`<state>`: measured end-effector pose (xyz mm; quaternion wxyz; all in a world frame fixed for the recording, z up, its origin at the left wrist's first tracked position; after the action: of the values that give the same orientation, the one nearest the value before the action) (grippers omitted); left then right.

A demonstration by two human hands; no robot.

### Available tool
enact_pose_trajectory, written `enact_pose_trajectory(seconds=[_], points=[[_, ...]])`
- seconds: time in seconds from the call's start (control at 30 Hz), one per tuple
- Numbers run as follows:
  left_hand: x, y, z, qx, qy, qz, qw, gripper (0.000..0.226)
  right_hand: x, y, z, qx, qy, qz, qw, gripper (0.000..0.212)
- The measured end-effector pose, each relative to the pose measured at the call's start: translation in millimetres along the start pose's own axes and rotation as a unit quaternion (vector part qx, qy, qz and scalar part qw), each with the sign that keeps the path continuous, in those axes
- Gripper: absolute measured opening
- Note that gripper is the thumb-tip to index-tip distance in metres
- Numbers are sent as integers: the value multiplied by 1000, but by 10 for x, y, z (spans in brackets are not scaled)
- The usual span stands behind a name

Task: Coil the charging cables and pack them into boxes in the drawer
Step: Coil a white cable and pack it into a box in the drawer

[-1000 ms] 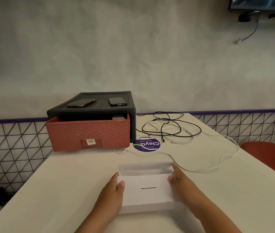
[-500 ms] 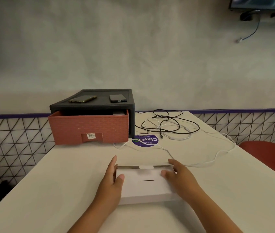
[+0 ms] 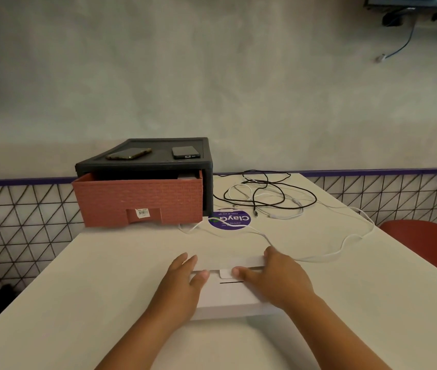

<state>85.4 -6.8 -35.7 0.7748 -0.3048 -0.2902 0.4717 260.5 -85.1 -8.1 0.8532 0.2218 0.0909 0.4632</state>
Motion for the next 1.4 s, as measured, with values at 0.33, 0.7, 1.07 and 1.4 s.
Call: enact_pose_trajectory(seconds=[0.33,0.7,1.07,1.4], points=[[26,-60,13,61,6,-31,998,46,36,-53,-107,68,23,21,997,63],[-43,-84,20,46,-28,-41,998,33,-8,-48,-64,102,-22,38,994,44],[-274,-105,41,28,-81,-129,988,33,-232,-177,-110,247,-47,14,968,59],[-360,-110,50,-32,-73,-183,980,36,-465,-349,-50,314,-2,67,947,34]])
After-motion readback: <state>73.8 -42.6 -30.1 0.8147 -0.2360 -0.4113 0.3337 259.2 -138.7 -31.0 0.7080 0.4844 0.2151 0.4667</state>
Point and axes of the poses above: each hand's wrist, its own x-axis towards the middle knuckle, its own z-axis out of the back of the hand, y = z × x, the point moved 4 cm from there along x, towards the middle knuckle, and after that the axes turned 1 degree about -y, right-handed, at the moved point
